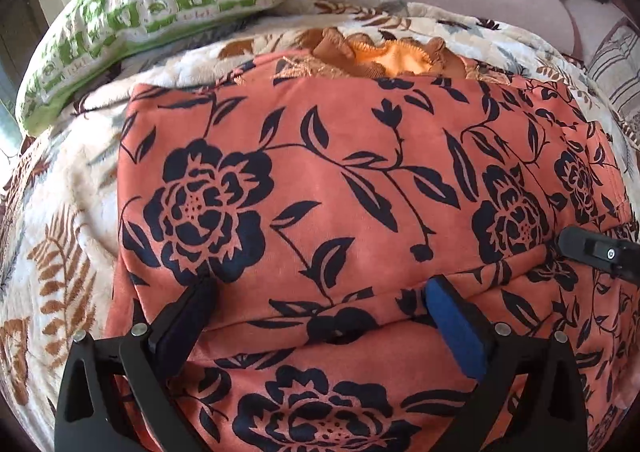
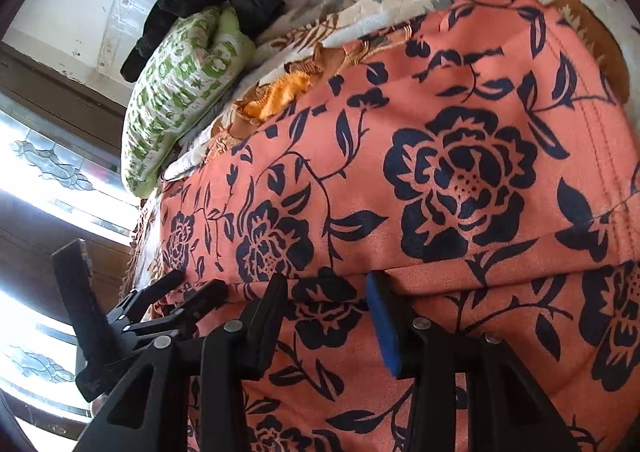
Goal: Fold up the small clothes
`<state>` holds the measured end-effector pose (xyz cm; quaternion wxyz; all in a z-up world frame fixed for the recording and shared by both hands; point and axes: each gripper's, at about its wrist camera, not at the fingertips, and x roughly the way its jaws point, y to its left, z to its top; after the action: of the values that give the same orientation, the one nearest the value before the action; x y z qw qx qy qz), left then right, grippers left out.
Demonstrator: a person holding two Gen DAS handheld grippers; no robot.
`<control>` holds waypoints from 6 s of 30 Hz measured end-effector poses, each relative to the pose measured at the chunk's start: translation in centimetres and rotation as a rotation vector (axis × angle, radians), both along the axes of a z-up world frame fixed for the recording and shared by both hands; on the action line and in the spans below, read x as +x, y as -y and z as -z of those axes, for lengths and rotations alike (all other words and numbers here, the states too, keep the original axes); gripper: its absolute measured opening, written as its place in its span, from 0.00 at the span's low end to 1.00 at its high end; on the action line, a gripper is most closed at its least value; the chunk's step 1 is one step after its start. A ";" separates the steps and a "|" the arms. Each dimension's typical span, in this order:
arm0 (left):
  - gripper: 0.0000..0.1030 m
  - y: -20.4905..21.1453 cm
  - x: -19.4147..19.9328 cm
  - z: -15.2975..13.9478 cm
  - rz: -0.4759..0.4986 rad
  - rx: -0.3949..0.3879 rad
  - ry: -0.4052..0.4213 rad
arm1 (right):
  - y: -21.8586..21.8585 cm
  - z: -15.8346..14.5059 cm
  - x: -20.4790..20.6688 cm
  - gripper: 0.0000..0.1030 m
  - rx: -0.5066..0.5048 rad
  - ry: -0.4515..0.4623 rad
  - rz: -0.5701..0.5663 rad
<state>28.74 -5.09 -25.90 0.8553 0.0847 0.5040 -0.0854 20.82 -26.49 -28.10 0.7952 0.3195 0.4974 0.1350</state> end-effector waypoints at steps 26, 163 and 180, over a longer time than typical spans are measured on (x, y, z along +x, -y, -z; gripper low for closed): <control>1.00 -8.0 -21.6 0.0 0.017 0.014 0.039 | -3.1 -1.5 -18.5 0.64 -0.159 0.033 -0.065; 0.07 -15.4 3.8 -7.0 -0.270 -0.724 0.015 | -4.4 -3.7 4.2 0.07 -0.463 0.146 -0.309; 0.57 -20.4 5.7 -5.8 -0.536 -0.757 0.083 | 17.3 -6.1 8.1 0.13 -0.381 0.061 0.564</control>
<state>34.45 15.27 -20.12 0.8375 -0.3632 0.4067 -0.0358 28.88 -43.79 -21.97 0.8610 0.2862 0.3818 -0.1761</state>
